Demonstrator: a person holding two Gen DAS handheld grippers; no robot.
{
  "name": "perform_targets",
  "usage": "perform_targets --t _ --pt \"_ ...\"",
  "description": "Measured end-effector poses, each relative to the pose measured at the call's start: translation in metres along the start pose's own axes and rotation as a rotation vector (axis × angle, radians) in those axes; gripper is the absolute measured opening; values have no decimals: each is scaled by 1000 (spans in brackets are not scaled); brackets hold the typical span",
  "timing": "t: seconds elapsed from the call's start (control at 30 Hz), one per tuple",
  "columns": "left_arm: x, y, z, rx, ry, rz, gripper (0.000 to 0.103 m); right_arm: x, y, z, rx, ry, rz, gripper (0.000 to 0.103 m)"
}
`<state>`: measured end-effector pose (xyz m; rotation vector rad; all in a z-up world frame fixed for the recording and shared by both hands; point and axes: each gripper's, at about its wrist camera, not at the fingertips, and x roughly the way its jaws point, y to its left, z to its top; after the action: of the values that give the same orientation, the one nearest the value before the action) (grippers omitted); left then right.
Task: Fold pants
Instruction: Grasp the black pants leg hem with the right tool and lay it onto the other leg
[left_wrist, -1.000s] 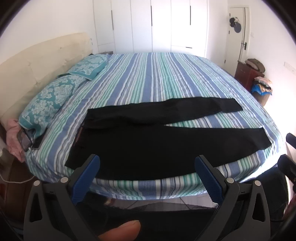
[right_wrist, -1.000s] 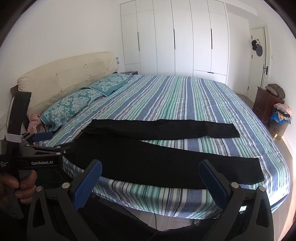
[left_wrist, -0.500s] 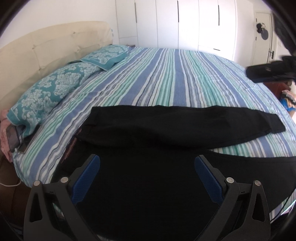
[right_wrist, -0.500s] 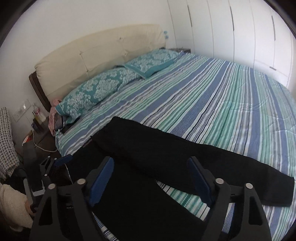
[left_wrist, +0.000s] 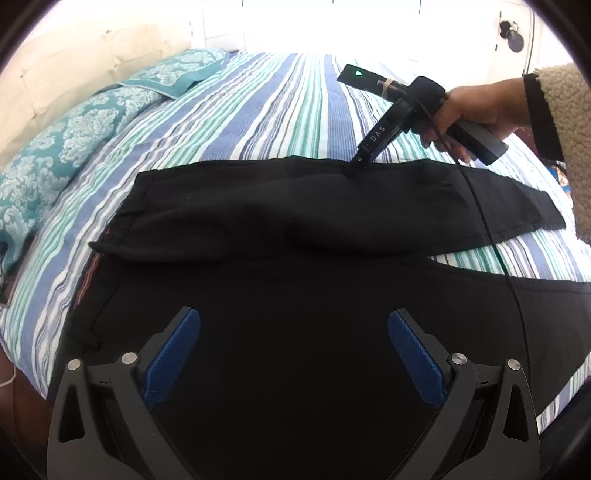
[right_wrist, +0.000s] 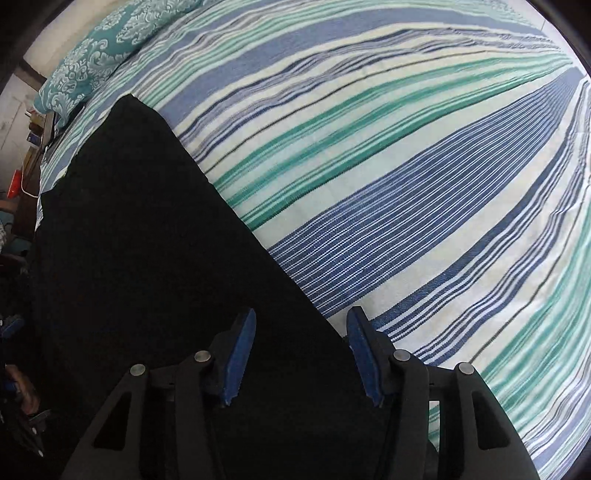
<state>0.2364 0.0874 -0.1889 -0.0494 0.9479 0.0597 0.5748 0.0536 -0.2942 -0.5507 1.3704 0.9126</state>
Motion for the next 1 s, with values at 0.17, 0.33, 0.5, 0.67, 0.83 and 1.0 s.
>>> perform_targets --t 0.17,0.33,0.5,0.67,0.83,1.0 --pt "-2 -2 0 0 5 -3 102 -8 35 4 -159 83 -173 4" --pt "0 -4 1 -3 -3 3 102 -31 32 24 -136 -82 -388 4" --pt "3 -10 0 13 3 19 102 -17 16 7 -93 -69 -312 9" --pt "-1 -14 -3 34 -3 21 102 -90 -70 -49 128 -163 -325 35" --pt "4 -17 2 33 -2 3 102 -95 -113 -104 176 -41 -257 35" --pt "9 -28 -1 65 11 8 102 -50 -103 -115 81 95 -255 20"
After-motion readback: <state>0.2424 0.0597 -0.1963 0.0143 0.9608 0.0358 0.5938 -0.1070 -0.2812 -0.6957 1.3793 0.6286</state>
